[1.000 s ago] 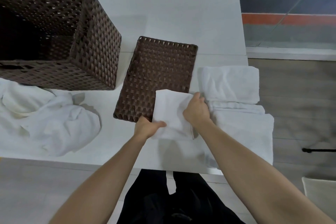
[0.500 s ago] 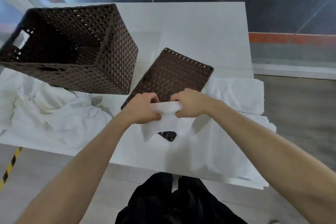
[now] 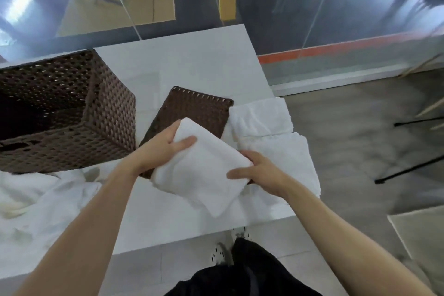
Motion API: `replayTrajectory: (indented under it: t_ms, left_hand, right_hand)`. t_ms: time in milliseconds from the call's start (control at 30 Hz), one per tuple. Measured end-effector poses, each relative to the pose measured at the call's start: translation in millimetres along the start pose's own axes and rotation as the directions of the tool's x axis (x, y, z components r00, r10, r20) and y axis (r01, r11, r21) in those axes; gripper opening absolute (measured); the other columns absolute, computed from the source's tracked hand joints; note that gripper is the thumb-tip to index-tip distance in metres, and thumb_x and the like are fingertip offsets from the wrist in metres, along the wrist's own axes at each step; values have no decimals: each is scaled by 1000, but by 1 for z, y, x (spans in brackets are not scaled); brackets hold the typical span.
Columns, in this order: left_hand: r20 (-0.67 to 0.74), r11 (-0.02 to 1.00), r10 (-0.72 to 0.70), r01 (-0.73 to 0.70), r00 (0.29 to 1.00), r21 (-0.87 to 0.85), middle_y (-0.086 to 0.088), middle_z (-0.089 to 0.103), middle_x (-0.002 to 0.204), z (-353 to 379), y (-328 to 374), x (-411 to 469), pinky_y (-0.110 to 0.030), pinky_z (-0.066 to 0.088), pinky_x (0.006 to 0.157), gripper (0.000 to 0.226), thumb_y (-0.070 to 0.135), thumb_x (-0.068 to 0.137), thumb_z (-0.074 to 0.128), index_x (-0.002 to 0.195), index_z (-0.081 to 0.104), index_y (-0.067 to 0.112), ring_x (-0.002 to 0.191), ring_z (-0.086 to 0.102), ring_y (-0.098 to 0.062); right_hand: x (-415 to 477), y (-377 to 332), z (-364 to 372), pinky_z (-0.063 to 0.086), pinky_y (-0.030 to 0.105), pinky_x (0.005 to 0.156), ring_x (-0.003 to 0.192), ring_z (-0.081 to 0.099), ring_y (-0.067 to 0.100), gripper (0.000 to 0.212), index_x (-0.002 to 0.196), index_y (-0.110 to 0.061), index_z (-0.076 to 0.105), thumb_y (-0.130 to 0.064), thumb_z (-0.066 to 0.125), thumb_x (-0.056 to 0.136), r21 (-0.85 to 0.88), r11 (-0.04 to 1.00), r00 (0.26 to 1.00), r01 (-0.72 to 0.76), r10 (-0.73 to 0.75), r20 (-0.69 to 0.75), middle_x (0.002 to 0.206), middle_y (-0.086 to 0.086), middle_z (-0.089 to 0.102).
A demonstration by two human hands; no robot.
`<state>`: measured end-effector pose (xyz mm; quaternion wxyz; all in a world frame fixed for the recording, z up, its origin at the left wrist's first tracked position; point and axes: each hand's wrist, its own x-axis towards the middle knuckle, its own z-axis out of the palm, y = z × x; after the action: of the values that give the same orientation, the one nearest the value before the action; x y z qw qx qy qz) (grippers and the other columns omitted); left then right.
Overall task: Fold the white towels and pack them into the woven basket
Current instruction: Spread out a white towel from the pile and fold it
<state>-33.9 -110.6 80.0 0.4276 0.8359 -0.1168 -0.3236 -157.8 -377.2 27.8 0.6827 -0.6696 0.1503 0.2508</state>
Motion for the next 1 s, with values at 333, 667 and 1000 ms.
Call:
replayTrajectory:
  t_ms: [333, 667, 1000]
  left_hand:
    - [412, 944, 0, -135, 911, 300, 29, 60, 148, 106, 63, 76, -37, 42, 122, 79, 86, 86, 65, 153, 54, 45, 135, 59, -1]
    - [414, 915, -202, 20, 887, 403, 13, 77, 126, 151, 102, 141, -42, 53, 113, 55, 70, 85, 79, 124, 77, 31, 118, 73, -12]
    - [231, 898, -321, 218, 918, 381, 8, 63, 133, 182, 73, 168, -36, 57, 90, 74, 60, 72, 92, 134, 63, 33, 121, 64, -17]
  right_hand:
    - [-111, 80, -45, 42, 36, 76, 77, 58, 16, 38, 90, -14, 67, -49, 81, 90, 133, 991, 939, 10, 36, -341, 82, -1, 59]
    - [-97, 96, -122, 57, 43, 93, 108, 75, 27, 30, 119, -25, 72, -33, 77, 91, 211, 977, 951, 23, 44, -307, 115, 1, 79]
    - [-54, 120, -159, 42, 35, 65, 69, 55, 19, 76, 113, -2, 63, -61, 77, 66, -10, 972, 914, -236, 218, -341, 83, 2, 62]
